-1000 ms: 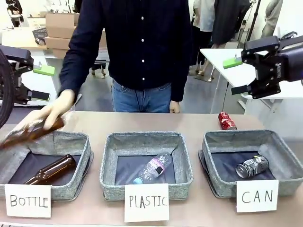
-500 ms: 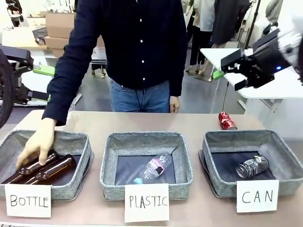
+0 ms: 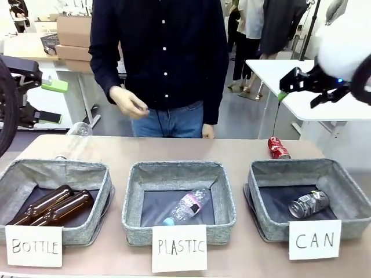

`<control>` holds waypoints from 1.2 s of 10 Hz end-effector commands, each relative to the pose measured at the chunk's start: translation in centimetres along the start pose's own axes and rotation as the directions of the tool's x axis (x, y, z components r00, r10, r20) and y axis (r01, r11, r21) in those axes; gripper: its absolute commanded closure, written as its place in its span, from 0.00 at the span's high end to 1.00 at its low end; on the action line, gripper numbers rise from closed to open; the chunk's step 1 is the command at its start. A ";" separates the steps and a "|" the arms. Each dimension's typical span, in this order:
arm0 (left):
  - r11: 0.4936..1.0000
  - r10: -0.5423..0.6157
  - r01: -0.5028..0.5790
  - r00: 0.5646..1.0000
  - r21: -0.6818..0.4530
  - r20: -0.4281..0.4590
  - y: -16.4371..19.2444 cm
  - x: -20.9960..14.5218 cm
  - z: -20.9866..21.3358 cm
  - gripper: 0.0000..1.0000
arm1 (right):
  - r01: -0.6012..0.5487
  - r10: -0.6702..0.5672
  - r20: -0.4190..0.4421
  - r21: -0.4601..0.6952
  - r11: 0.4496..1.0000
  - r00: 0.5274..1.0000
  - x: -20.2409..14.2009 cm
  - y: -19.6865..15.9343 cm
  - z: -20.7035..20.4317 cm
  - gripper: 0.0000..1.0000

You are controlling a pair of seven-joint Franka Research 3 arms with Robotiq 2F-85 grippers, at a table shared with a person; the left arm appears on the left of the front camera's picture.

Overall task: Sort the can waste into the basket.
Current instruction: Pick up the can waste from the table and place it in the right Fabric basket.

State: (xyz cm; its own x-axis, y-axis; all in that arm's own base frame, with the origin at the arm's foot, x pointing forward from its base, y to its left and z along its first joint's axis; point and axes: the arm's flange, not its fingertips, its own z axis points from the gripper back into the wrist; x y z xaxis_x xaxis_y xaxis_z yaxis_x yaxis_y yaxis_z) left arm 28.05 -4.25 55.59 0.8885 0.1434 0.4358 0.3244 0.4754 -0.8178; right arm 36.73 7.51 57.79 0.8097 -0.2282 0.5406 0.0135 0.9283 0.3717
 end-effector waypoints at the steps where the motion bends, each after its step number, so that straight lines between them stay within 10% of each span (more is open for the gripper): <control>1: 1.000 0.003 -0.003 1.000 -0.023 0.009 -0.1 0.1 -0.2 1.00 | -0.024 0.025 0.003 -0.155 0.988 1.000 1.6 -1.0 -3.1 1.00; 2: 1.000 0.003 -0.003 1.000 -0.023 0.009 -0.1 0.1 -0.2 1.00 | 0.000 0.000 0.000 0.000 1.000 1.000 0.0 0.0 0.0 1.00; 4: 1.000 0.003 -0.003 1.000 -0.023 0.009 -0.1 0.1 -0.2 1.00 | 0.236 -0.257 -0.064 -0.233 0.943 0.964 6.7 -0.3 -4.3 1.00; 7: 1.000 0.003 -0.003 1.000 -0.023 0.009 -0.1 0.1 -0.2 1.00 | 0.197 -0.332 -0.189 -0.508 0.839 0.924 13.1 -2.2 -13.8 1.00; 12: 1.000 0.003 -0.003 1.000 -0.023 0.009 -0.1 0.1 -0.2 1.00 | 0.177 -0.365 -0.325 -0.485 0.856 0.872 14.2 -10.6 -28.8 1.00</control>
State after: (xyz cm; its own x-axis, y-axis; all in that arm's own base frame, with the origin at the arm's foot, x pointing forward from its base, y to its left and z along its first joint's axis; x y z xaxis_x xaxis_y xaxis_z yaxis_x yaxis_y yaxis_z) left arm 28.19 -4.38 55.50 0.8908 0.1474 0.4298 0.3190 0.4707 -0.8226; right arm 64.05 3.04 40.23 0.8723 -0.4782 0.1021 0.4814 0.8765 -0.0076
